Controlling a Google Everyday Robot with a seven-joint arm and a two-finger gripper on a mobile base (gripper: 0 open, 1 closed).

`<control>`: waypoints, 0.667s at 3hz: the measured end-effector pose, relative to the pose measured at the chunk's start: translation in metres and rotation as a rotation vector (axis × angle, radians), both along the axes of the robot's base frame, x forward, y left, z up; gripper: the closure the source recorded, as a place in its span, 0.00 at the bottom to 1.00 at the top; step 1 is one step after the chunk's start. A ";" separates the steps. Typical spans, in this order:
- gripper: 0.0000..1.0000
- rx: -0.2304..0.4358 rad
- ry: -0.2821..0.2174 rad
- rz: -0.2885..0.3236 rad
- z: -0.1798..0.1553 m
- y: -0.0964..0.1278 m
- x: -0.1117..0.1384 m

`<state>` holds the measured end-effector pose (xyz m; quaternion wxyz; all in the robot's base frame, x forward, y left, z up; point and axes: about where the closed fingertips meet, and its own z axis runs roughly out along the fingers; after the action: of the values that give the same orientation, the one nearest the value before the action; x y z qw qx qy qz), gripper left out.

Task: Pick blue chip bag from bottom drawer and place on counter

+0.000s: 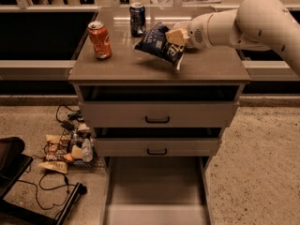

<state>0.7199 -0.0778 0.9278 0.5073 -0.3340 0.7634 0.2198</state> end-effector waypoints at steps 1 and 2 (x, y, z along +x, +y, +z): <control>0.27 0.000 0.002 0.004 -0.001 0.003 0.000; 0.04 0.001 0.003 0.008 -0.002 0.005 0.000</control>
Offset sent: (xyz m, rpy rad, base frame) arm 0.0001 0.0024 -0.0009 0.0003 0.0015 0.0036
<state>0.7201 -0.0725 0.9257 0.5053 -0.3365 0.7628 0.2227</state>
